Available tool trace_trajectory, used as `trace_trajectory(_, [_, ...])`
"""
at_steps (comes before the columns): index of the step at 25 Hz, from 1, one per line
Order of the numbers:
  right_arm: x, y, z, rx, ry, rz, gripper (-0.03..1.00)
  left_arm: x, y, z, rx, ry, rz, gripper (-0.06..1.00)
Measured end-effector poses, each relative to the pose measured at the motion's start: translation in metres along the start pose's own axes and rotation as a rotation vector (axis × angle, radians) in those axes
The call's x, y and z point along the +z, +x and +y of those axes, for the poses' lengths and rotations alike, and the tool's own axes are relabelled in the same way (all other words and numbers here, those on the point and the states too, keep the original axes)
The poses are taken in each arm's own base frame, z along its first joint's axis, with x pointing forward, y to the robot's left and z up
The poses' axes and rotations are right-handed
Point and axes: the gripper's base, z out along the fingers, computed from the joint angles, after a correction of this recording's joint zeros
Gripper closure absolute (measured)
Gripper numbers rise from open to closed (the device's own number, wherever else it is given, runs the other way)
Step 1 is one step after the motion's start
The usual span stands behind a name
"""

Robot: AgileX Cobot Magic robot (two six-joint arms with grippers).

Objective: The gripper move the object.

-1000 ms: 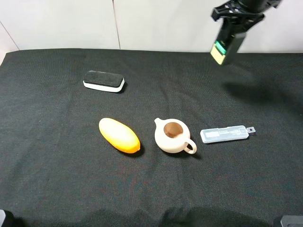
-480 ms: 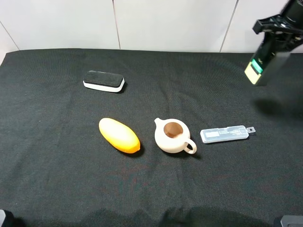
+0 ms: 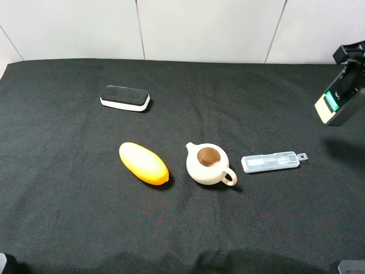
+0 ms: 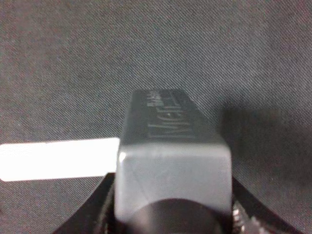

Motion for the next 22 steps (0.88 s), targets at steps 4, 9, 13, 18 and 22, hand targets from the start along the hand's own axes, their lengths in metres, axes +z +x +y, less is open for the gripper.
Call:
trace_trajectory(4, [0.005,0.019,0.001,0.006,0.004,-0.031,0.67,0.000,0.000,0.000,0.000,0.000,0.000,0.27])
trace_trajectory(9, [0.017,0.038,0.002,0.025,-0.004,-0.063,0.67,0.000,0.000,0.000,0.000,0.000,0.000,0.27])
trace_trajectory(13, [0.027,0.046,0.003,0.039,-0.013,-0.047,0.67,0.000,0.000,0.000,0.000,0.000,0.000,0.27])
trace_trajectory(18, [0.034,0.052,0.002,0.043,-0.011,-0.036,0.67,0.000,0.000,0.000,0.000,0.000,0.000,0.27])
trace_trajectory(22, [0.040,0.057,0.002,0.047,-0.009,-0.028,0.67,0.000,0.000,0.000,0.000,0.000,0.000,0.27])
